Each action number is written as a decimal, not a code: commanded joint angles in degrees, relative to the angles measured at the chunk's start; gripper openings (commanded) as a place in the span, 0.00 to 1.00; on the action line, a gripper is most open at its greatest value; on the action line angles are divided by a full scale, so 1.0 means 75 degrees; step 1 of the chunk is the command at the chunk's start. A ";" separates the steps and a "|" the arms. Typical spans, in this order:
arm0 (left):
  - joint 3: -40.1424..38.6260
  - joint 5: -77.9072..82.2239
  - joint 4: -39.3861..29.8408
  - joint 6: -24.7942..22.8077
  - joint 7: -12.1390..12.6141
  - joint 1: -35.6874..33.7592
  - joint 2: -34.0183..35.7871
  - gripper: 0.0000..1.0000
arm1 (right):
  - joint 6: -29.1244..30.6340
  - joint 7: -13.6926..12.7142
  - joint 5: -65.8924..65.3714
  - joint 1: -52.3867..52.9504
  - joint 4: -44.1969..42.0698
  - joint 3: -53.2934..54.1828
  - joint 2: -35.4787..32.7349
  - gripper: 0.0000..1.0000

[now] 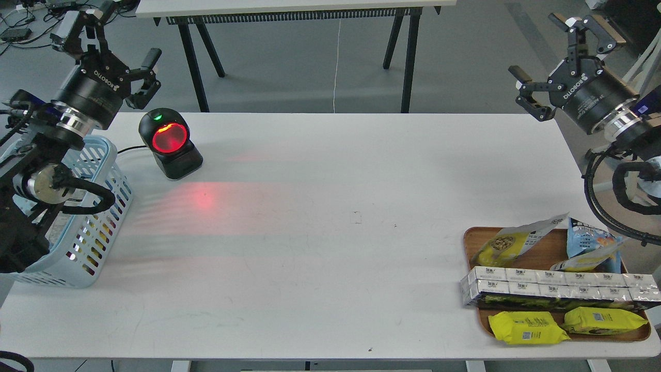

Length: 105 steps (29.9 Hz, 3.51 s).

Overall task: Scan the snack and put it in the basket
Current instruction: 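Raise the right gripper and move it toward the snack tray, then lower the right gripper onto the yellow snack packet on the tray and grasp, then carry the yellow packet to the table center and release it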

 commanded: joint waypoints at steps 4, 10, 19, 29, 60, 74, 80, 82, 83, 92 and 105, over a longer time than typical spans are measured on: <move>-0.0035 0.0000 -0.0003 0.0000 0.0000 0.0019 0.0002 1.00 | -0.0001 0.0001 -0.0004 0.0093 0.0179 0.0000 0.0028 0.98; -0.0083 0.0082 -0.0084 0.0000 0.0000 -0.0039 0.0002 1.00 | -0.0001 0.0001 -0.0925 0.0268 0.0332 -0.0046 -0.0077 0.98; -0.0118 0.0012 -0.0343 0.0000 0.0000 -0.0168 -0.0115 1.00 | -0.0001 0.0001 -0.6563 0.2036 0.1514 -0.0082 -0.1131 0.98; -0.0118 0.0001 -0.0425 0.0000 0.0000 -0.0215 -0.0232 1.00 | -0.0001 -0.0463 -1.2430 0.3655 0.4301 -0.0117 -0.1917 0.98; -0.0036 0.0071 -0.0308 0.0000 0.0000 -0.0016 -0.0302 1.00 | -0.0001 -0.0475 -1.7878 0.3188 0.5980 -0.3340 -0.1706 0.98; -0.0001 0.0094 -0.0191 0.0000 0.0000 0.0007 -0.0443 1.00 | -0.0001 -0.0580 -1.7878 0.2905 0.5629 -0.3351 -0.1788 0.91; 0.0011 0.0106 -0.0167 0.0000 0.0000 0.0019 -0.0549 1.00 | -0.0001 -0.0697 -1.7878 0.2893 0.5418 -0.3351 -0.1788 0.75; 0.0011 0.0106 -0.0167 0.0000 0.0000 0.0019 -0.0549 1.00 | -0.0001 -0.0802 -1.7878 0.2893 0.5418 -0.3328 -0.1777 0.67; 0.0011 0.0106 -0.0167 0.0000 0.0000 0.0019 -0.0537 1.00 | -0.0001 -0.0896 -1.7878 0.2893 0.5406 -0.3316 -0.1788 0.61; 0.0023 0.0118 -0.0074 0.0000 0.0000 0.0066 -0.0560 1.00 | -0.0001 -0.1294 -1.7878 0.2893 0.5289 -0.3281 -0.1777 0.00; 0.0023 0.0118 -0.0074 0.0000 0.0000 0.0078 -0.0572 1.00 | -0.0001 -0.1365 -1.7878 0.2905 0.5312 -0.2778 -0.2034 0.00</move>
